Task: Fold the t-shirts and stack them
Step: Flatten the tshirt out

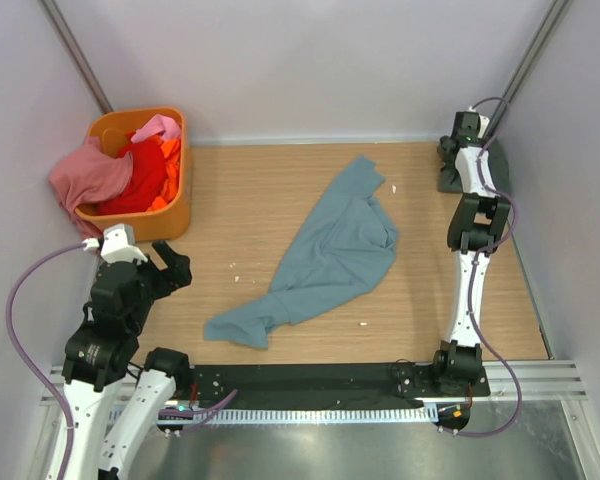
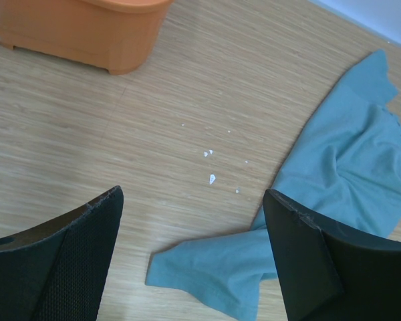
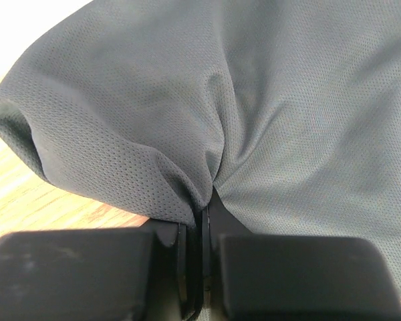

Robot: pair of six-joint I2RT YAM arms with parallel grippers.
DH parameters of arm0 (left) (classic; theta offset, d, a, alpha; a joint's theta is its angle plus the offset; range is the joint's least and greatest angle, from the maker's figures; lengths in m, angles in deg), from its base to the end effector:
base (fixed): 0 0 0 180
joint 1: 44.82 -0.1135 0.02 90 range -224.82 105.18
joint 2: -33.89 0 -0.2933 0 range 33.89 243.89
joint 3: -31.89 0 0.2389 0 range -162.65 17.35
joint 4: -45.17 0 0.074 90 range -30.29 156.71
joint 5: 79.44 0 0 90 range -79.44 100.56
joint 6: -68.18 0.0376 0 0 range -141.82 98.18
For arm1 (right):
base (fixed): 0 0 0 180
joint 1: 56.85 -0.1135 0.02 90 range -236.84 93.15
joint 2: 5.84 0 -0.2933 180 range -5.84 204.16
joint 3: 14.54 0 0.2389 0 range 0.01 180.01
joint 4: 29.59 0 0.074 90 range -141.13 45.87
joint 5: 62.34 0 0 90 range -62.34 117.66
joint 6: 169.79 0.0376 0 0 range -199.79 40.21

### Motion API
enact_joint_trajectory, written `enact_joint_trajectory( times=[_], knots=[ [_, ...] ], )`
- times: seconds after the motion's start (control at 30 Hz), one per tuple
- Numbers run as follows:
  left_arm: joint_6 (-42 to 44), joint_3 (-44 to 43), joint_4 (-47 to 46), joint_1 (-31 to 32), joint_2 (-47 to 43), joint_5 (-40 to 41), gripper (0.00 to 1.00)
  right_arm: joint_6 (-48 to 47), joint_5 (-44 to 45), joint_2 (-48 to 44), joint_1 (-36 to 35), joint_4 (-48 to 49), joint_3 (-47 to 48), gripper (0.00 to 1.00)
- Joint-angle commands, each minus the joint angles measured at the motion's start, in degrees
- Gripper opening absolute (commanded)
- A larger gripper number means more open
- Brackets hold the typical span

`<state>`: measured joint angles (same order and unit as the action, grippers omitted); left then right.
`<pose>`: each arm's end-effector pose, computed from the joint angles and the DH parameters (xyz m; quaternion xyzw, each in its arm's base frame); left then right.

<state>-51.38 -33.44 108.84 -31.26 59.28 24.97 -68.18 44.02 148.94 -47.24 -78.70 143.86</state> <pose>0.0404 -0.0001 0.3482 -0.1835 0.8131 -0.1016 0.5429 0.5907 -0.1108 0.1751 0.2216 0.8905 -0.1251 0.3771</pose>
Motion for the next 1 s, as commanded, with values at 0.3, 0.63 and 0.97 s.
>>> enact_joint_trajectory(
  times=[0.3, 0.63, 0.97],
  knots=[
    [-0.1, 0.0, -1.7, -0.5, 0.0, 0.8, 0.86, -2.7, 4.2, -3.6, -4.0, -2.3, -5.8, 0.31],
    [-0.1, 0.1, -1.7, -0.6, -0.7, 0.7, 0.86, -0.7, -1.9, -12.8, -4.7, -2.9, -7.8, 0.91],
    [0.2, 0.2, -2.1, -1.3, -1.7, -0.2, 0.86, 5.3, -4.9, -31.8, -3.6, 4.8, -29.3, 0.45]
  ],
)
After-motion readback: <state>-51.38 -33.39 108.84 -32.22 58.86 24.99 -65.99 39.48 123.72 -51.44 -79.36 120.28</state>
